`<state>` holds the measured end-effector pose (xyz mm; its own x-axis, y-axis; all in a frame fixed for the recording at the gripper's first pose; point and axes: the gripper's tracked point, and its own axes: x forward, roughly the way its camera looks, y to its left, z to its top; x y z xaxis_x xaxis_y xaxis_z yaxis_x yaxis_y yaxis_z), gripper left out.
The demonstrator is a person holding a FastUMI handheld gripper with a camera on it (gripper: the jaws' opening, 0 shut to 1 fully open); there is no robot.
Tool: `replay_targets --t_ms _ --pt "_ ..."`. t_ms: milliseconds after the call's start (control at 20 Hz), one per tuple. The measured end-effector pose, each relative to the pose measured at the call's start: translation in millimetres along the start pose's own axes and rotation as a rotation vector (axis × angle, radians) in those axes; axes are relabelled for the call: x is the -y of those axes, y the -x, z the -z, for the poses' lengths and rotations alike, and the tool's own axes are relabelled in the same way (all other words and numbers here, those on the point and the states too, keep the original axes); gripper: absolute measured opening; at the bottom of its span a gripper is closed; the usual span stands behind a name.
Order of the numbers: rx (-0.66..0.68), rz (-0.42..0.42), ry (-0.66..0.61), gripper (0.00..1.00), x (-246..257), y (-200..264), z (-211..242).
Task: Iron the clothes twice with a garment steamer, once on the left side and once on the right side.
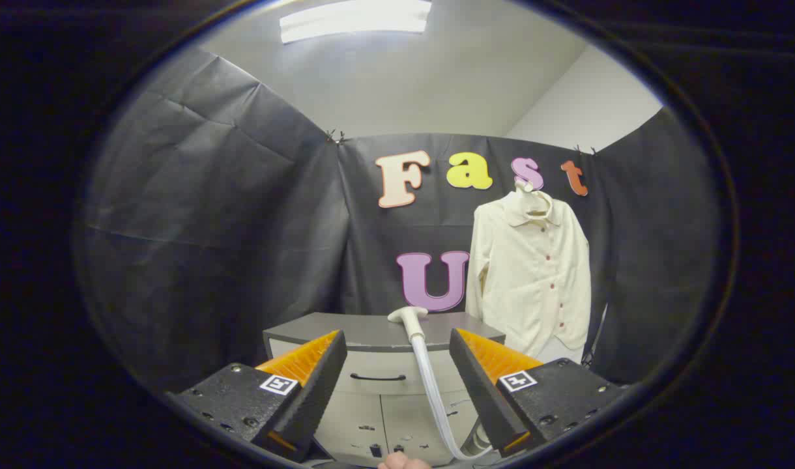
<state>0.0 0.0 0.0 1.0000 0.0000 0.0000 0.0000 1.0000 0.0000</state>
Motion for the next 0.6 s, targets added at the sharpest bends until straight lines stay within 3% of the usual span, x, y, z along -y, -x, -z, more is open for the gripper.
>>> replay_targets --t_ms 600 --pt "-0.026 -0.021 0.002 0.97 -9.6 -4.9 7.0"
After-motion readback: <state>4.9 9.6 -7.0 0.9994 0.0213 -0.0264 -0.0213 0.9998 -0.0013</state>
